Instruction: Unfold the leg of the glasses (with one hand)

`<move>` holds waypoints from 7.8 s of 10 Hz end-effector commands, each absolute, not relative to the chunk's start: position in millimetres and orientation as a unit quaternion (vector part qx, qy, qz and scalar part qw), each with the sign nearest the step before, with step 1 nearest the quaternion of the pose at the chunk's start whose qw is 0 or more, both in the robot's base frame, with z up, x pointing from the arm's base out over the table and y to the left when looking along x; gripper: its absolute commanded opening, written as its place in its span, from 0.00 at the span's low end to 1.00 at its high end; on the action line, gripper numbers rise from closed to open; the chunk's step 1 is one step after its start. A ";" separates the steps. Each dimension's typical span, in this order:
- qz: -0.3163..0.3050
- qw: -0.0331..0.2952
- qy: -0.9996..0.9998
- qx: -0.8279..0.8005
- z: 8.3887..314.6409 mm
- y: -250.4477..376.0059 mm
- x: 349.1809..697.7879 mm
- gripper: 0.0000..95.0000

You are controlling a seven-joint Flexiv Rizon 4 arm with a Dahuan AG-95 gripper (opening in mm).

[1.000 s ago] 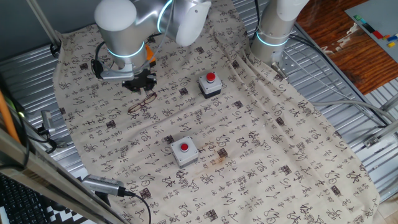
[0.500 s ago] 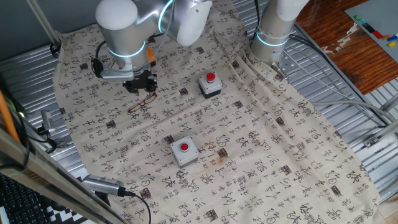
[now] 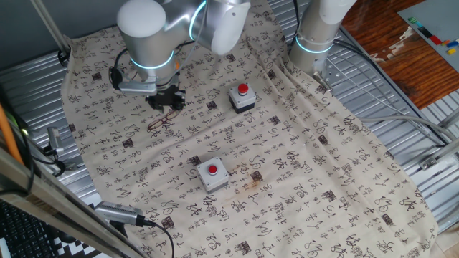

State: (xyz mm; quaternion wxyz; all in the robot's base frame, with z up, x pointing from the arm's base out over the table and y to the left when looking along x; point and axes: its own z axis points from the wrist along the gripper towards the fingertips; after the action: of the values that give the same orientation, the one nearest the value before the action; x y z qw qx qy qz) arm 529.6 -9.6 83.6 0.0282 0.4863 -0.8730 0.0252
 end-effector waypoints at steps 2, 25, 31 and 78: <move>0.030 0.028 -0.924 0.381 86.5 -8.0 528.2 0.40; 0.004 0.026 -0.942 0.336 40.2 -29.2 565.7 0.40; 0.002 0.025 -0.941 0.337 33.7 -30.2 566.7 0.40; -0.015 0.065 -0.941 0.332 43.5 -1.1 545.2 0.00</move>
State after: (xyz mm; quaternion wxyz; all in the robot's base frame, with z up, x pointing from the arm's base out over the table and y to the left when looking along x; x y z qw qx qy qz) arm 545.0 -1.0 44.4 0.0649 0.3314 -0.9411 -0.0156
